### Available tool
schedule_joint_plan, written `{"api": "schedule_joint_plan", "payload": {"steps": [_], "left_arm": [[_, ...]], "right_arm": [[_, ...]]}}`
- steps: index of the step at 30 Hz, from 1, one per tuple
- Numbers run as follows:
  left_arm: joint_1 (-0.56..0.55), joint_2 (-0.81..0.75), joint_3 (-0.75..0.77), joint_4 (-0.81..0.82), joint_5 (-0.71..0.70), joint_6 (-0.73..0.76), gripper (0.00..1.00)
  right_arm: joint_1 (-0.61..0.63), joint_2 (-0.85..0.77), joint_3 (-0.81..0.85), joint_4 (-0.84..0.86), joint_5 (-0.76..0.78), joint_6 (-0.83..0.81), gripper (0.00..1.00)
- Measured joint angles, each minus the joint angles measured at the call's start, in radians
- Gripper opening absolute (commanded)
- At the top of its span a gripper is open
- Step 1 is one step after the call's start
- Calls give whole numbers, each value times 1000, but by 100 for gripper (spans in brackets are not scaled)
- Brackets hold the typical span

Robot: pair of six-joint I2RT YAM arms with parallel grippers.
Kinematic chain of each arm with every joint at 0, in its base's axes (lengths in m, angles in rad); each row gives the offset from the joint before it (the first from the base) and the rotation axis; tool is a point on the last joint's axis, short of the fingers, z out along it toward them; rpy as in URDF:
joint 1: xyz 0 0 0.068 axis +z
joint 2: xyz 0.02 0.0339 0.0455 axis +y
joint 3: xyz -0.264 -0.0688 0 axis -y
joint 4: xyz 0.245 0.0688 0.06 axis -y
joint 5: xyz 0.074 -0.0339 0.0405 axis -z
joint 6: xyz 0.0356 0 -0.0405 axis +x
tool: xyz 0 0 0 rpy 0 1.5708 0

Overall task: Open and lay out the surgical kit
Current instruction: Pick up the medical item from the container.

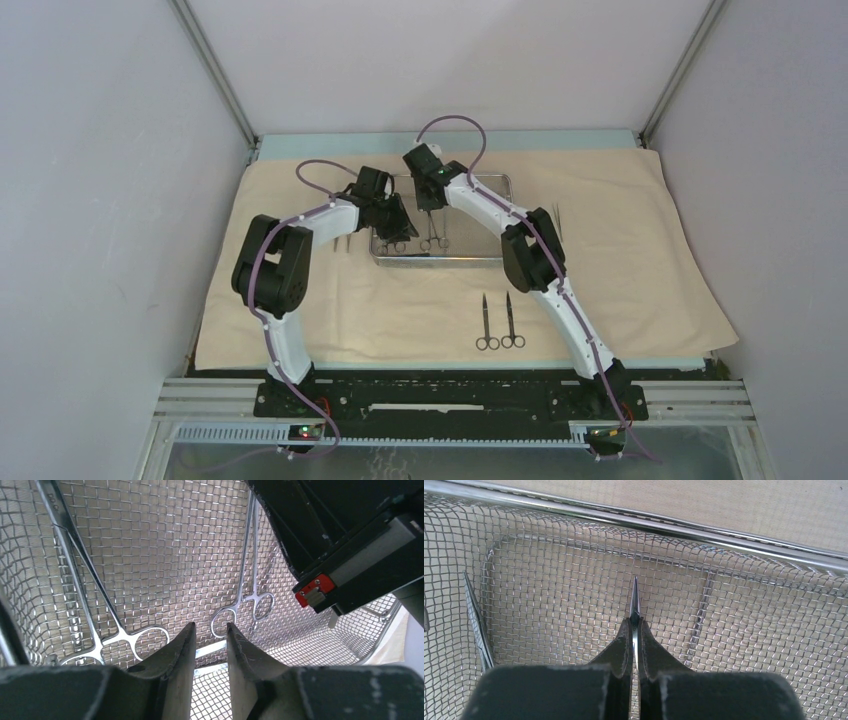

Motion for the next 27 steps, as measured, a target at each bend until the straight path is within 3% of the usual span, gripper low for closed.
{"api": "schedule_joint_plan", "payload": {"steps": [27], "left_arm": [[-3,5,-2,52,28,-16,42]], "right_arm": [[-66,-34,-43,10,-175,37,0]]}}
